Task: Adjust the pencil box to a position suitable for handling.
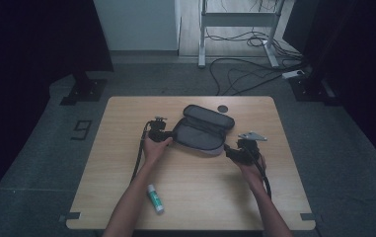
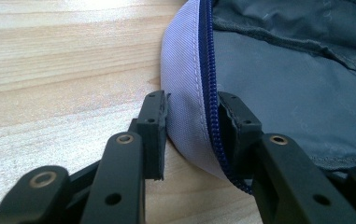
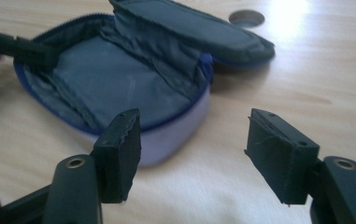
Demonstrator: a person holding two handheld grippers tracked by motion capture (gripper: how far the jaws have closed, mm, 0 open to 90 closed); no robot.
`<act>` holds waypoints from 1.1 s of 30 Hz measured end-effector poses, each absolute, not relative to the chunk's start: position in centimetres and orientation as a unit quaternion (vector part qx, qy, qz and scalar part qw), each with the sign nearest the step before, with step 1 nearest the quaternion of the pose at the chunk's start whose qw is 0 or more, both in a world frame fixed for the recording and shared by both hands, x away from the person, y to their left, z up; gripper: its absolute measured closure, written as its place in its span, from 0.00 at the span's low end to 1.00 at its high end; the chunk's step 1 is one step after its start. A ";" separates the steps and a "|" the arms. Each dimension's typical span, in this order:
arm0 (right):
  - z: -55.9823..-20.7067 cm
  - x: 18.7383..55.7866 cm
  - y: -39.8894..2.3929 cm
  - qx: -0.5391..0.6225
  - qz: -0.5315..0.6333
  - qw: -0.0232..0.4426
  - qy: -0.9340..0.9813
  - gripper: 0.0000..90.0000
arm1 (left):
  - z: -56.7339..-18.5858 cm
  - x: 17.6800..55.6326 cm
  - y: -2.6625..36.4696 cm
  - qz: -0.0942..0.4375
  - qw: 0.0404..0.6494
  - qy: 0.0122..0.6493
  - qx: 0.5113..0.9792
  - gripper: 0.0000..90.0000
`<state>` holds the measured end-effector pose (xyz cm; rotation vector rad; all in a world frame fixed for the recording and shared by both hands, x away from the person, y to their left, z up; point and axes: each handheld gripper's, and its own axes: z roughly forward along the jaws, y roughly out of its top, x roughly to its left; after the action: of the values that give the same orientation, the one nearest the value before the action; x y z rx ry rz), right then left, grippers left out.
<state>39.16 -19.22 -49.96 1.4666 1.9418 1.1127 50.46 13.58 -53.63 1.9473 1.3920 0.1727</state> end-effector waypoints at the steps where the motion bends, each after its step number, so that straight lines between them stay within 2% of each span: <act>1: -49.9 39.6 -18.9 0.533 0.403 0.231 0.707 0.39 | -53.6 50.5 13.6 0.067 0.363 0.541 0.756 0.72; 8: -50.3 41.7 -17.5 0.540 0.399 0.224 0.706 0.40 | -53.6 50.4 13.6 0.067 0.363 0.542 0.755 0.72; 23: -51.1 43.1 -16.9 0.548 0.391 0.221 0.705 0.44 | -53.7 50.4 13.5 0.069 0.363 0.539 0.757 0.72; 28: -52.4 43.9 -16.7 0.556 0.379 0.203 0.711 0.53 | -53.7 50.4 13.7 0.065 0.368 0.539 0.755 0.72; 33: -53.3 44.3 -16.4 0.561 0.362 0.198 0.717 0.57 | -53.7 50.5 13.7 0.065 0.368 0.537 0.756 0.73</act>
<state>44.34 -16.40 -53.26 1.5698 2.0077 1.0141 50.50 13.71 -53.75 1.9416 1.3787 0.1669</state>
